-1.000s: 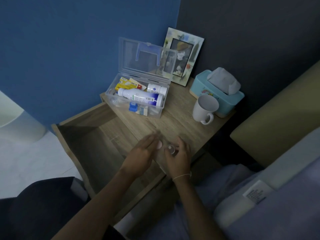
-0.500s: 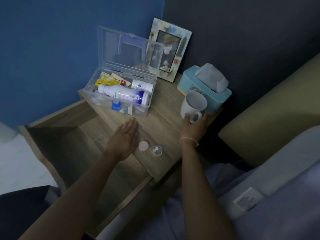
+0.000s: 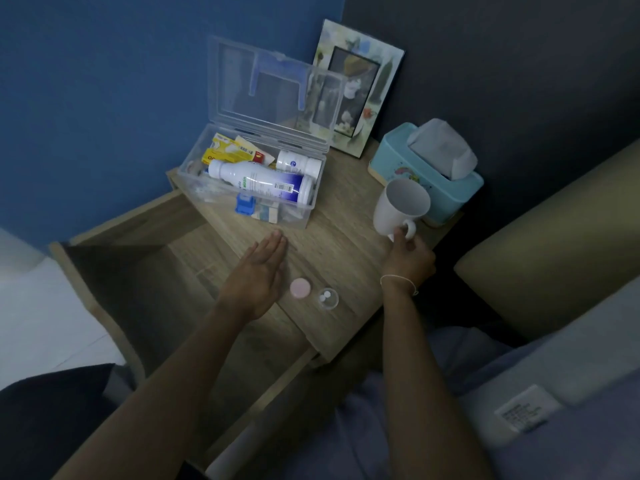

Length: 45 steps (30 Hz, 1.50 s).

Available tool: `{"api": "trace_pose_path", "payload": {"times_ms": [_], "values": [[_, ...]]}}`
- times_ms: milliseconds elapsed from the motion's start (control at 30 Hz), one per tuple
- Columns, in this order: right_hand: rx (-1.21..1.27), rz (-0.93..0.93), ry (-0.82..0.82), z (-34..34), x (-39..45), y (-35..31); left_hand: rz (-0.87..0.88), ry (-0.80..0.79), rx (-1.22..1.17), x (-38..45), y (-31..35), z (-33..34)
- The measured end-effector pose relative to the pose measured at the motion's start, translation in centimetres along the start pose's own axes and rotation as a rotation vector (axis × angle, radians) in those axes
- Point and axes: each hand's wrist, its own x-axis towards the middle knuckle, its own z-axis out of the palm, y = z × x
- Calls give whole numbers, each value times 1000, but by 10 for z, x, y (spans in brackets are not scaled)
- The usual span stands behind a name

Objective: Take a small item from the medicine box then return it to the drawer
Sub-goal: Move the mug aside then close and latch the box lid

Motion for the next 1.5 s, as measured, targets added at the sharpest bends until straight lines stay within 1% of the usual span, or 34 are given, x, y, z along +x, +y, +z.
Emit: {"api": "trace_pose_path", "payload": {"times_ms": [100, 233, 333, 467, 700, 833, 1033, 1133, 1233, 1267, 1367, 1433, 1500], "values": [[-45, 25, -41, -2, -7, 0, 12, -10, 29, -1, 0, 1], [-79, -12, -99, -6, -26, 3, 38, 18, 47, -8, -1, 0], [-54, -37, -144, -12, -41, 8, 40, 26, 68, -14, -1, 1], [-34, -86, -198, -18, -60, 11, 15, 1, 79, -17, -1, 1], [-73, -152, -260, -29, -80, 17, 5, -33, 75, -18, 1, -4], [-75, -181, -280, -37, -91, 20, 3, -35, 78, -18, 1, -3], [-102, -231, -261, -44, -98, 26, 2, -50, 100, -18, 0, -1], [-93, -223, -263, -46, -102, 27, -6, -52, 107, -18, 0, 0], [-16, -91, -281, -45, -107, 25, -18, -65, 117, -18, 2, -2], [-12, -78, -279, -46, -109, 24, -23, -67, 120, -18, 3, -3], [-26, -159, -300, -48, -115, 22, -53, -52, 90, -22, 8, -10], [-30, -234, -320, -50, -115, 19, -103, -2, 41, -28, 11, -15], [-61, -320, -341, -49, -115, 12, -125, 50, 59, -37, 12, -21]]}}
